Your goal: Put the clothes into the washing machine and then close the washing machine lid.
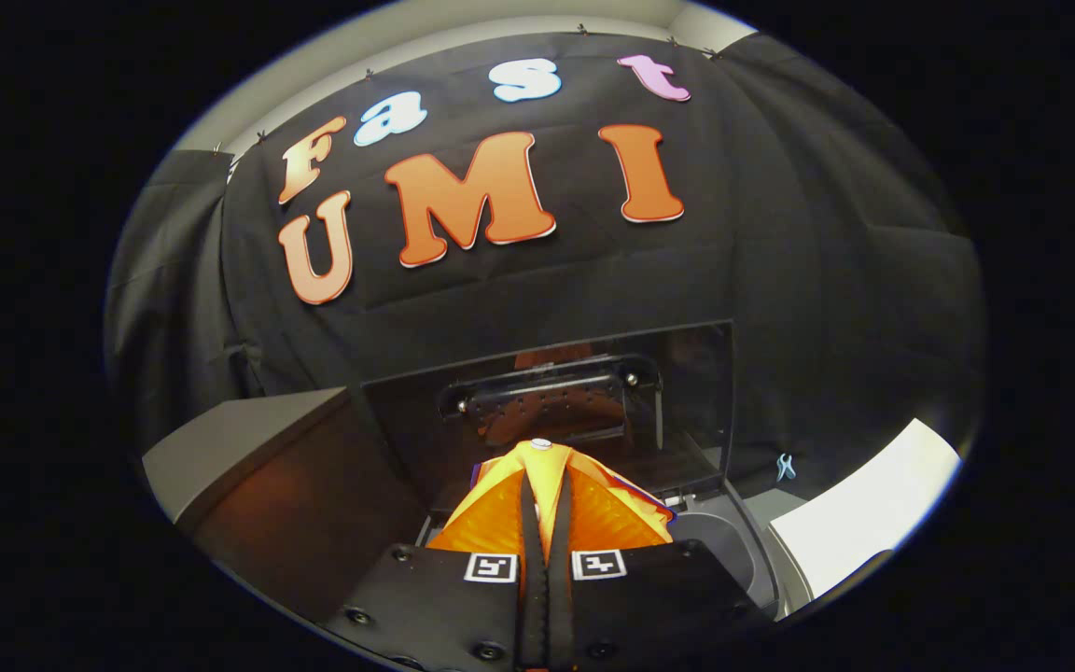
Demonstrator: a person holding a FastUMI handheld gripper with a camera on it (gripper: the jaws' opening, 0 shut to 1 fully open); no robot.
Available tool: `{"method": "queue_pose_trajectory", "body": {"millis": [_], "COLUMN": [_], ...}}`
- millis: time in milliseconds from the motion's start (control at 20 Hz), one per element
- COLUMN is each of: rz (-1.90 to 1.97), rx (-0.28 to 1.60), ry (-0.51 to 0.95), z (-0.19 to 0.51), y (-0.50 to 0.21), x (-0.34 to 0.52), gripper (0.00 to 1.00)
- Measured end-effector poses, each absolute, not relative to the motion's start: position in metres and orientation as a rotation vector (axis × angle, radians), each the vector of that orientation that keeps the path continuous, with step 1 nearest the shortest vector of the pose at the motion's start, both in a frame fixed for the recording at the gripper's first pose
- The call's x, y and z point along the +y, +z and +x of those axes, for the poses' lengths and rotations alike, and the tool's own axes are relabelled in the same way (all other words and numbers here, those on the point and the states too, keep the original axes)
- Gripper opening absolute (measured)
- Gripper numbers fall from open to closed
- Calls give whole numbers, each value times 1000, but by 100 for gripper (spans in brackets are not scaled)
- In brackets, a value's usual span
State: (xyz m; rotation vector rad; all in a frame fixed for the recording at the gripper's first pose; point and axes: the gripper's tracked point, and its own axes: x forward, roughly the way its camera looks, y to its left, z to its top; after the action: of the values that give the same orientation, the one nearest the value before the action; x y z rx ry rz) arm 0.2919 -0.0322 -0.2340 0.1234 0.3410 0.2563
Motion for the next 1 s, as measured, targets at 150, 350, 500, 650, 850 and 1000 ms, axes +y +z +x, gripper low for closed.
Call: {"method": "queue_pose_trajectory", "body": {"millis": [150, 350, 500, 650, 850, 1000], "rz": [93, 80, 87, 39, 46, 68], "rx": [419, 518, 572, 713, 813, 814], "ry": [264, 233, 222, 230, 184, 172], "z": [301, 320, 329, 311, 299, 305], "y": [-274, -321, -349, -397, -439, -436], "x": [-23, -23, -19, -18, -23, -25], "gripper": [8, 8, 8, 8, 8, 8]}}
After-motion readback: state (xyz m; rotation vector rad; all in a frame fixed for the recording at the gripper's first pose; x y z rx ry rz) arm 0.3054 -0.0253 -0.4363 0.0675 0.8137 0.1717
